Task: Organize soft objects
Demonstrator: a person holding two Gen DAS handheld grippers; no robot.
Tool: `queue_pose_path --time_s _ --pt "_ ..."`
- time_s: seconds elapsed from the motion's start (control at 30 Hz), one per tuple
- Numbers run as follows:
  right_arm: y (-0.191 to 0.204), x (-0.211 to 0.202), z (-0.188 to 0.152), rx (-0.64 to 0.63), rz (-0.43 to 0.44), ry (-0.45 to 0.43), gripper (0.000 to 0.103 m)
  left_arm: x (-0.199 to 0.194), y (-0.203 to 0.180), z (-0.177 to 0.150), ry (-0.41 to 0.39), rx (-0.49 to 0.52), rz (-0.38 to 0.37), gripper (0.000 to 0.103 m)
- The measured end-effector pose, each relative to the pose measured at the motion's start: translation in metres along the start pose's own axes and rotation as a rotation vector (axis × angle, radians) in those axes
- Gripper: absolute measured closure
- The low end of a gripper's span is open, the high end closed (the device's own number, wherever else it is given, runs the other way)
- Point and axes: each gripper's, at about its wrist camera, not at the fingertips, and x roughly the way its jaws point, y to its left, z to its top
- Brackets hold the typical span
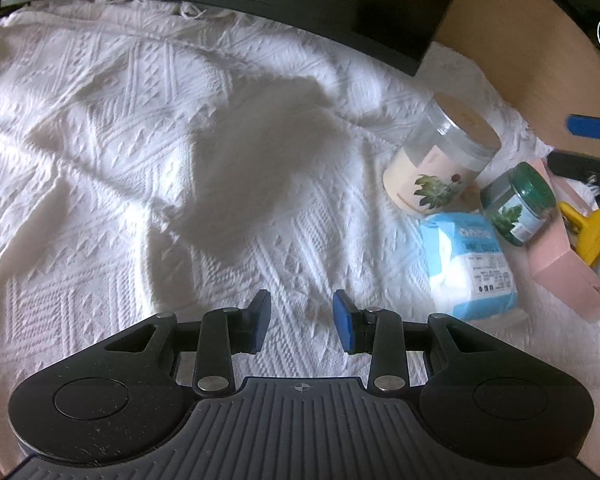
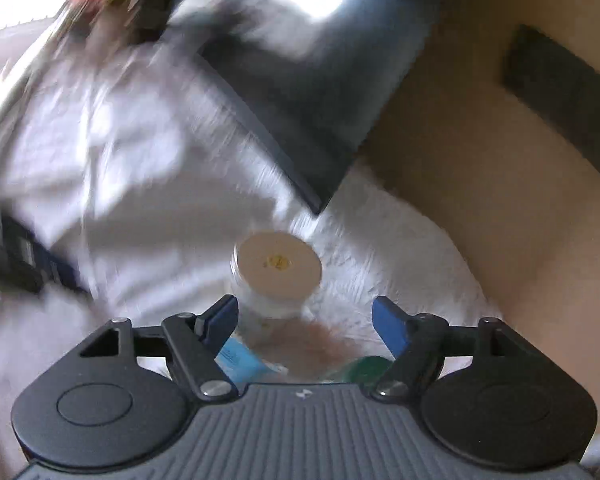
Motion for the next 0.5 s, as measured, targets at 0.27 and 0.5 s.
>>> queue_pose_path --time_s 0.27,0.5 --pt "-0.023 0.085 0.015 -0.232 0.159 0.332 0.043 -0.006 -0.013 0.001 -0.061 0.026 -0.204 0.066" --pt "-0.018 0.152 0.015 -0.301 0.236 0.480 0.047 -0.012 -0.008 0.001 -0.090 0.061 -0.276 0.066"
